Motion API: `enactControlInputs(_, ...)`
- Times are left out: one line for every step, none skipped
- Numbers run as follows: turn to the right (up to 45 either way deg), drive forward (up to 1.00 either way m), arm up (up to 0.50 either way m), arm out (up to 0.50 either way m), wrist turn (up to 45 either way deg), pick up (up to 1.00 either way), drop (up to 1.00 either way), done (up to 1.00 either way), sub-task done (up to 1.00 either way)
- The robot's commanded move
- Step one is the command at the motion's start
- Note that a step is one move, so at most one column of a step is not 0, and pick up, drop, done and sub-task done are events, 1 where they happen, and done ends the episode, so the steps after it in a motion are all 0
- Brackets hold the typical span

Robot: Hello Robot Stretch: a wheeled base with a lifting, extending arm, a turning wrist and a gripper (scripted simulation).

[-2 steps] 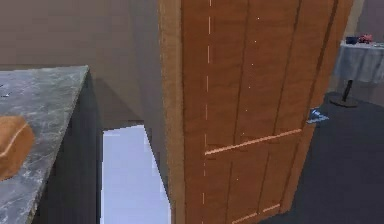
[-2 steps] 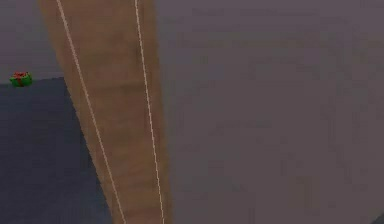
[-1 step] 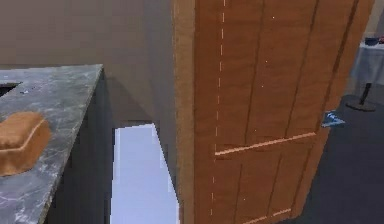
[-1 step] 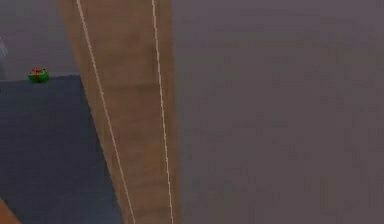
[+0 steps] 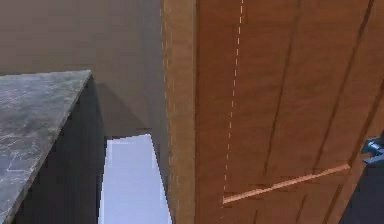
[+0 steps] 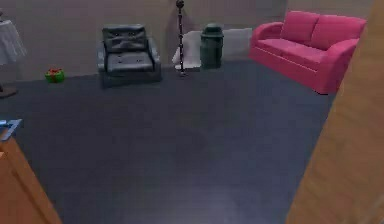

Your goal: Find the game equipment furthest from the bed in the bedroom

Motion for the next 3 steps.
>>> enactControlInputs(45.0, 0.00, 0.00, 0.00, 0.0, 0.00, 0.00, 0.00, 0.00)
enactControlInputs(42.0, 0.00, 0.00, 0.00, 0.0, 0.00, 0.00, 0.00, 0.00)
enactControlInputs(0.0, 0.60, 0.00, 0.00, 0.0, 0.00, 0.00, 0.00, 0.00)
